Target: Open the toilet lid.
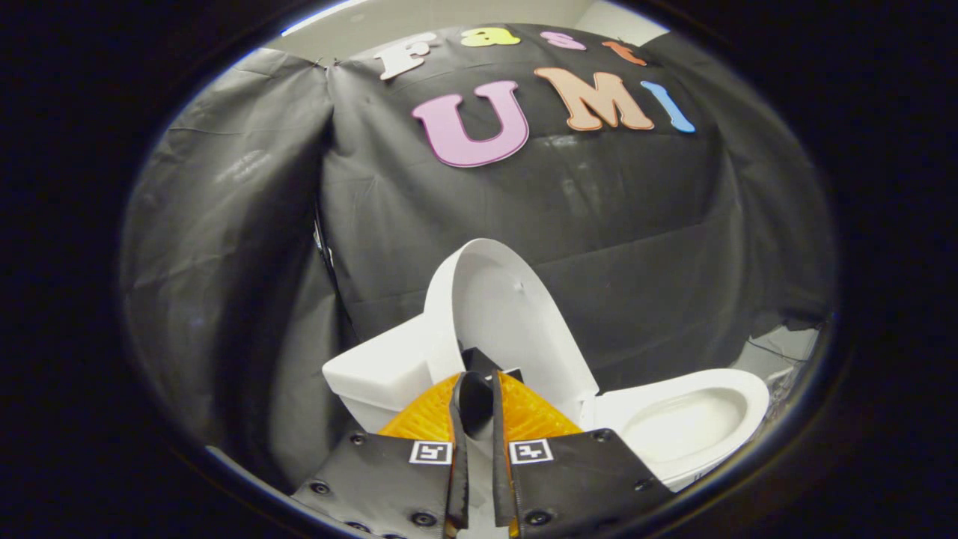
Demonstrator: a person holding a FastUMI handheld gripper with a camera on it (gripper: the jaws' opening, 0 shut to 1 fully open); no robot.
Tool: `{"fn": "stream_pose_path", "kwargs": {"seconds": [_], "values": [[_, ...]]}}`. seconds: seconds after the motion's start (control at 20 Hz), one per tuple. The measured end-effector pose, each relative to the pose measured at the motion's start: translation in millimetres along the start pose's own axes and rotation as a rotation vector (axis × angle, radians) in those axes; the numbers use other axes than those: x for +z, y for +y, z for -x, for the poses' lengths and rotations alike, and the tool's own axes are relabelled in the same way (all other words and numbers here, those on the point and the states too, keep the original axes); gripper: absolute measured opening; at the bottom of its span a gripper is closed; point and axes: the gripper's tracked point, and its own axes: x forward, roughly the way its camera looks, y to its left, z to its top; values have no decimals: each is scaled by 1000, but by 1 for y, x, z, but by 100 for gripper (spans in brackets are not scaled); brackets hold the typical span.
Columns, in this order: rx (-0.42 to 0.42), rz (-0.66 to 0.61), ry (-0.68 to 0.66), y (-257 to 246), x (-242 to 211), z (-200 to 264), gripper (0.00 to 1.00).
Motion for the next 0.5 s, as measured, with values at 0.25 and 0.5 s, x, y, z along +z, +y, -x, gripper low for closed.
{"fn": "stream_pose_path", "kwargs": {"seconds": [0.25,0.5], "values": [[11,53,27,2,1,0,20],[73,-33,-44,17,29,-6,53]]}}
